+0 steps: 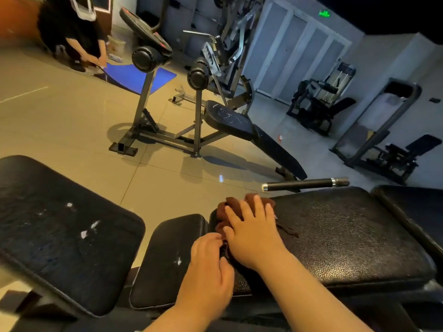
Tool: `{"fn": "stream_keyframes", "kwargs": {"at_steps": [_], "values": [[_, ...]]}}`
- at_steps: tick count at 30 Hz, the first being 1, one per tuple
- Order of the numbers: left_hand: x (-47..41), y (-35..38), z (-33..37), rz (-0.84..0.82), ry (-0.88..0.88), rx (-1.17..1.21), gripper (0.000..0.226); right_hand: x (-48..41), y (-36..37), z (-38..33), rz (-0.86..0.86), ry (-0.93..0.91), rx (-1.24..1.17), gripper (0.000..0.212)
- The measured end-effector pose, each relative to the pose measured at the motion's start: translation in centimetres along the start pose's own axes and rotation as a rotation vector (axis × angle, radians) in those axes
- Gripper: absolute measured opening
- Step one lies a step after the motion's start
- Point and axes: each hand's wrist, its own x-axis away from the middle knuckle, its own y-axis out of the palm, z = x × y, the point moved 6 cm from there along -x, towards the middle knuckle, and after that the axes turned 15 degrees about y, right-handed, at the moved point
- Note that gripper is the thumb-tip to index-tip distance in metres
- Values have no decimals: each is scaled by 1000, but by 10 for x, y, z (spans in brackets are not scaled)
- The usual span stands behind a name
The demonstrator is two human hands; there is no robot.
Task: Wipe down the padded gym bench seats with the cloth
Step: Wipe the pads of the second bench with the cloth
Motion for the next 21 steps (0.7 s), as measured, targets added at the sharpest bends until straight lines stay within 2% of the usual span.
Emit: {"fn": "stream_keyframes", "kwargs": {"at_steps": [2, 5, 7, 8, 9, 11, 12, 14, 18, 21], "values": [[8, -4, -3, 27, -4, -9, 27, 15, 4, -5, -15, -112, -24, 62], [27, -3, -12, 94, 70, -75, 23, 55, 4, 0, 49, -255, 23, 57], [39, -6, -28, 213, 61, -19, 27, 59, 4, 10, 89, -224, 34, 54], [46, -7, -29, 264, 79, -11, 28, 53, 3, 12, 55, -186, 30, 57], [48, -10, -23, 244, 113, -35, 26, 44, 1, 11, 22, -151, 16, 61], [47, -21, -12, 275, 180, -50, 41, 18, -4, 4, -2, -59, -26, 65], [47, -24, -13, 280, 195, -18, 42, 5, -3, -5, -9, -16, -26, 64], [49, -24, -17, 245, 188, 25, 27, -12, 2, -30, -15, -10, -35, 62], [59, -27, -26, 116, 140, 51, 38, 1, 14, -60, -18, -120, -42, 61], [67, -25, -18, 69, 190, -14, 41, 40, 15, -50, 17, -226, -62, 75]]}}
